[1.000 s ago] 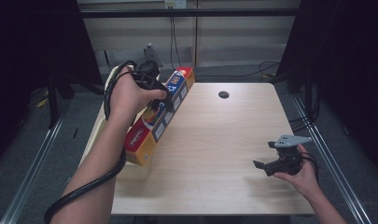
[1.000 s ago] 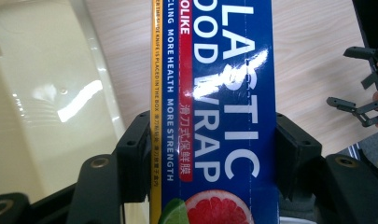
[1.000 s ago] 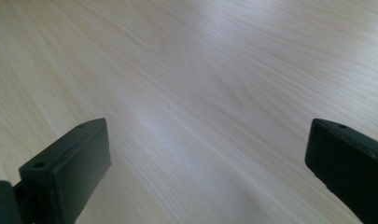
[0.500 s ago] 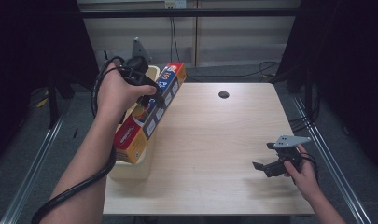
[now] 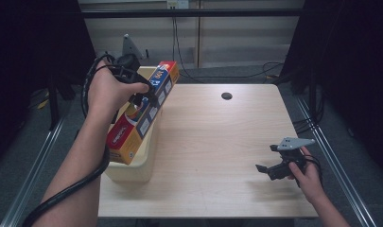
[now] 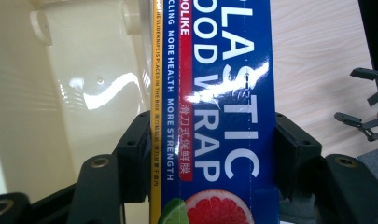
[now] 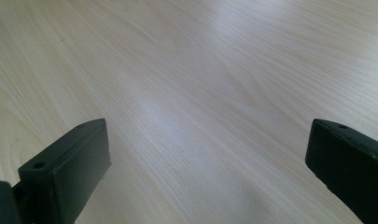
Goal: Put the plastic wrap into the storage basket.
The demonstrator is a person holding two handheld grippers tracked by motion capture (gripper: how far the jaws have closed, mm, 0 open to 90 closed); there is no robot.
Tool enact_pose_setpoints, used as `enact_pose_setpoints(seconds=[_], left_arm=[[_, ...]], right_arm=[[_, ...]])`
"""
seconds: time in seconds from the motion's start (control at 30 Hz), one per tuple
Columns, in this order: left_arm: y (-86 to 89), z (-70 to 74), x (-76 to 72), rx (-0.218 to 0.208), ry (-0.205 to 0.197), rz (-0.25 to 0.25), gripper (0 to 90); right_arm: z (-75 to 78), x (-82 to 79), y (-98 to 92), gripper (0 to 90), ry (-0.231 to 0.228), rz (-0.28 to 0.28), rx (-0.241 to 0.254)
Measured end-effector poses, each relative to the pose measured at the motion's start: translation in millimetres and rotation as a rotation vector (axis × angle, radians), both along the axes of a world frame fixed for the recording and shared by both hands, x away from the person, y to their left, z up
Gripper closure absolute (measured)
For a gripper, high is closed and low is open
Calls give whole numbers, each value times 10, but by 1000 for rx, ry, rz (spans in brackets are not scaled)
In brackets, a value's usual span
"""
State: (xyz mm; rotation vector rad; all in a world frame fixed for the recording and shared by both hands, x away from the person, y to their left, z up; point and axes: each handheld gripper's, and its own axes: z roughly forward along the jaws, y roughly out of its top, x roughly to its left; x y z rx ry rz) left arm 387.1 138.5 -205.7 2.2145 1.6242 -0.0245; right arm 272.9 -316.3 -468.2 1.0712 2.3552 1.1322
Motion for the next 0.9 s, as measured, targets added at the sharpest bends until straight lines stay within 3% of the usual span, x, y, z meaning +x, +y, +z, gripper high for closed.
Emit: enact_pose_setpoints(seconds=[0.9], left_arm=[[302, 92, -29, 8, -9, 89, 406]], right_arm=[[-7, -2, 16, 0, -5, 11, -15]])
